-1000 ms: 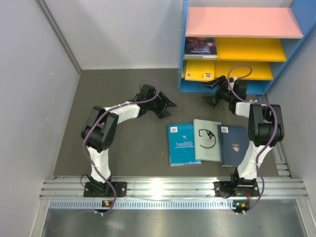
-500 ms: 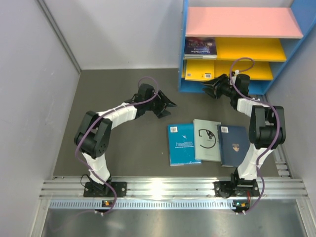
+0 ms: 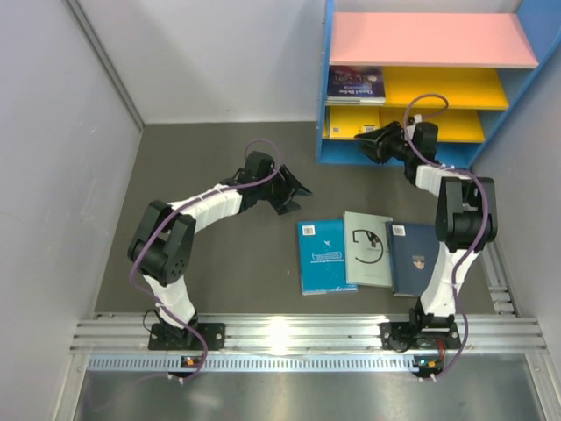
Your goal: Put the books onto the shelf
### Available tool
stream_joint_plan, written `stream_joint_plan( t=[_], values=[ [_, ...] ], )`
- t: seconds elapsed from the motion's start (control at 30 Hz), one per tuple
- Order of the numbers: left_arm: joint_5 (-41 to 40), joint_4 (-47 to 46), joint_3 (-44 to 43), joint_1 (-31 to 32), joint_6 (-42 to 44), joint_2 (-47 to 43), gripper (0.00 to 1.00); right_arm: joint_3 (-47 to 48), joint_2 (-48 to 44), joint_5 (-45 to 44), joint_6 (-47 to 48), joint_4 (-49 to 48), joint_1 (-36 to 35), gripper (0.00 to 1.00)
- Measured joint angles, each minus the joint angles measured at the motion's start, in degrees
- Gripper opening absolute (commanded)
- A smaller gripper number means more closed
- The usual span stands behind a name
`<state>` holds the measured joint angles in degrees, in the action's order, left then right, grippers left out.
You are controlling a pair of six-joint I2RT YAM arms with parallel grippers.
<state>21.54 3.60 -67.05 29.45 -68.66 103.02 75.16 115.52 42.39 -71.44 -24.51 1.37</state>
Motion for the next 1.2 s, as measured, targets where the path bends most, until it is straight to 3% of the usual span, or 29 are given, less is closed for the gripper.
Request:
stream_joint_plan(
  t=[0.17, 0.27, 0.5, 0.7, 0.87, 1.07, 1.17, 1.2],
  values=[
    [-0.2, 2.0, -2.2, 1.0, 1.8, 0.2, 0.64, -12.2, -7.3, 3.6, 0.5, -3.3, -0.2, 0.83],
    [0.3, 2.2, -5.2, 1.6, 3.1, 1.9, 0.64, -18.3, -16.7, 5.0, 5.6, 2.5, -0.2, 0.89],
    [3.5, 4.8, -19.6, 5.4, 9.5, 14.8, 0.67, -18.9, -37.4, -4.5, 27.5, 34.6, -0.1, 0.89],
    [7.0, 6.6, -26.2, 11.0, 15.0, 24.5, 0.67, -26.2, -41.1, -12.8, 34.9, 52.2, 0.3, 0.89],
    [10.3, 5.6, -27.1, 12.2, 17.7, 27.4, 0.66, -31.1, -41.3, -15.7, 37.0, 60.1, 0.3, 0.89],
    [14.1, 4.5, -27.8, 12.3, 20.5, 28.9, 0.63, -31.2, -43.3, -17.6, 39.0, 62.3, 0.3, 0.89],
    [16.3, 3.7, -28.1, 12.6, 21.0, 29.8, 0.51, -31.4, -43.4, -18.4, 39.6, 62.6, 0.3, 0.88],
    [16.9, 3.3, -28.1, 12.8, 21.1, 30.2, 0.39, -31.6, -43.4, -18.6, 39.8, 62.6, 0.3, 0.88]
  ],
)
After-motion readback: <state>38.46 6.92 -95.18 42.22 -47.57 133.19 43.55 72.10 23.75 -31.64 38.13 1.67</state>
